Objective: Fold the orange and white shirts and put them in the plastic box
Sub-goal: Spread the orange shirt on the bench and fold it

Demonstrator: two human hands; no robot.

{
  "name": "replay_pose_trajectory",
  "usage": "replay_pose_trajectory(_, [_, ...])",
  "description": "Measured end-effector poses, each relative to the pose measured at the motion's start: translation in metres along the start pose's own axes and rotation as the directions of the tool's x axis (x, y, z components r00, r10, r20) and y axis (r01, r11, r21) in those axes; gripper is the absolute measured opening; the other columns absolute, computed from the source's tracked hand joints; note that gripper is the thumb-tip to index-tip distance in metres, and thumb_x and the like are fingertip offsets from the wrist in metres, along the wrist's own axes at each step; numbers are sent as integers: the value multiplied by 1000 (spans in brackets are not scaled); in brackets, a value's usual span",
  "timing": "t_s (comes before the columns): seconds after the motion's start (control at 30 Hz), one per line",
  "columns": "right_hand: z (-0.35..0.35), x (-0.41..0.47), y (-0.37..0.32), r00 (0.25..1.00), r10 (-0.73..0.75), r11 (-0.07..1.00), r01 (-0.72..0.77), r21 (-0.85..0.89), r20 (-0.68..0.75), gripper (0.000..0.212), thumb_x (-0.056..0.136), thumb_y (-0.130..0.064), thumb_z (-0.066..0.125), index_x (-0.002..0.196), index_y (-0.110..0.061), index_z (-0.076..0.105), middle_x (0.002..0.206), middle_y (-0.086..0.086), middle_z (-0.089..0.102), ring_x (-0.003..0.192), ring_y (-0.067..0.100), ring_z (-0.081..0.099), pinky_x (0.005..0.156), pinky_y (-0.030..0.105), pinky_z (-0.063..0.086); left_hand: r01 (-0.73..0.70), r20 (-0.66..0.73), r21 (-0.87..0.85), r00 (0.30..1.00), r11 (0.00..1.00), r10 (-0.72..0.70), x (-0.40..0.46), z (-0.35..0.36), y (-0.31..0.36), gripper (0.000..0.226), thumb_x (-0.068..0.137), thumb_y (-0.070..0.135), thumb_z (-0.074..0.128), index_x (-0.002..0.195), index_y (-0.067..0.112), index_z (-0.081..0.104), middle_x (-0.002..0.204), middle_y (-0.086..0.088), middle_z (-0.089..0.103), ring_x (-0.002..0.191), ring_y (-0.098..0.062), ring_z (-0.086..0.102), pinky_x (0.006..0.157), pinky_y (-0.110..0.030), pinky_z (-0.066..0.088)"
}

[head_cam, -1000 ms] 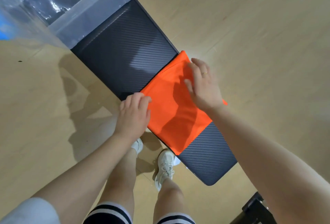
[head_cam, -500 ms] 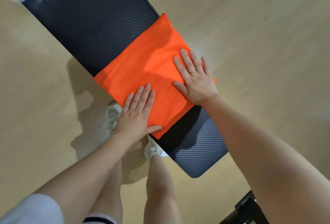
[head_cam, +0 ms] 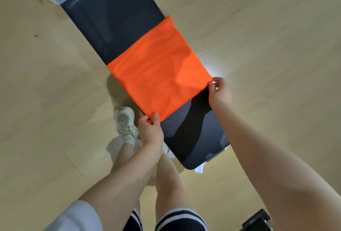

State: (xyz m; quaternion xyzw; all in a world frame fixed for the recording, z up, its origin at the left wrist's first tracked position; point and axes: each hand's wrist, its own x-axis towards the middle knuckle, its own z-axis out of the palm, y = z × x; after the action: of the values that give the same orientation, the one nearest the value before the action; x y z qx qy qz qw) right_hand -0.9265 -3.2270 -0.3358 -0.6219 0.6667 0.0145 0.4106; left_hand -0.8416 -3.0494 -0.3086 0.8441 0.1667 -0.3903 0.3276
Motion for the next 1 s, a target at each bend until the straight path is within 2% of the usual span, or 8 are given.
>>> replay_pose_trajectory(0.07, [0,9,0,999,-16,1000,16,14,36,27,93,-27,46,114,-14,56,106,12,59,89,22,55,77,28,39,113,-43,-40,992,993,-114,3,8,1,37,90,35,54,111,4,54,101,-7,64,90,-26,58,83,-35,46])
replay_pose_trajectory(0.23, [-5,16,-1,993,-17,998,10,61,113,22,88,-26,55,67,-21,47,67,-5,48,69,16,46,65,30,36,256,21,-7,967,967,-256,10,10,4,33,93,29,50,111,2,58,102,-9,60,89,-25,53,79,-32,41])
replay_pose_trajectory(0.43, [-30,-5,1,983,35,999,-36,4,178,16,85,-26,54,73,-18,49,79,9,61,78,24,56,71,38,45,379,208,-214,918,900,-337,-10,-6,0,17,96,26,46,104,13,52,89,0,58,77,-12,58,63,-22,44])
replay_pose_trajectory(0.53, [-46,-22,2,985,81,991,-96,90,156,19,78,-15,58,68,-24,44,76,12,60,70,26,57,69,41,50,300,166,-320,952,899,-259,-25,-24,0,17,92,17,54,106,7,56,82,-1,61,71,-8,59,63,-19,45])
replay_pose_trajectory(0.63, [-61,-39,-2,979,81,981,-112,161,188,28,79,-10,55,74,-31,38,71,8,56,62,23,54,67,39,46,143,71,-234,989,962,-130,-37,-43,8,19,88,12,58,105,7,50,78,-4,60,61,-11,54,55,-21,40])
replay_pose_trajectory(0.77, [-69,-45,-21,964,-73,994,50,96,256,35,85,-10,46,74,-42,53,74,16,62,65,25,53,66,37,44,-64,89,-108,993,992,74,-40,-67,37,15,88,11,57,96,19,47,84,-7,61,59,-14,54,60,-26,43])
replay_pose_trajectory(0.87, [-66,-32,-48,949,-155,987,138,79,276,22,87,-16,51,77,-32,63,77,2,63,72,23,57,71,36,46,-226,111,-12,968,974,226,-25,-78,58,14,87,14,59,79,26,61,82,-2,62,68,-15,56,73,-34,47])
replay_pose_trajectory(1.0, [-55,-11,-79,912,-234,971,234,42,338,21,77,-12,67,96,-19,64,79,-4,59,79,19,57,81,34,47,-348,83,104,937,932,341,2,-84,80,19,81,22,68,99,24,61,78,13,57,73,-4,55,70,-15,42])
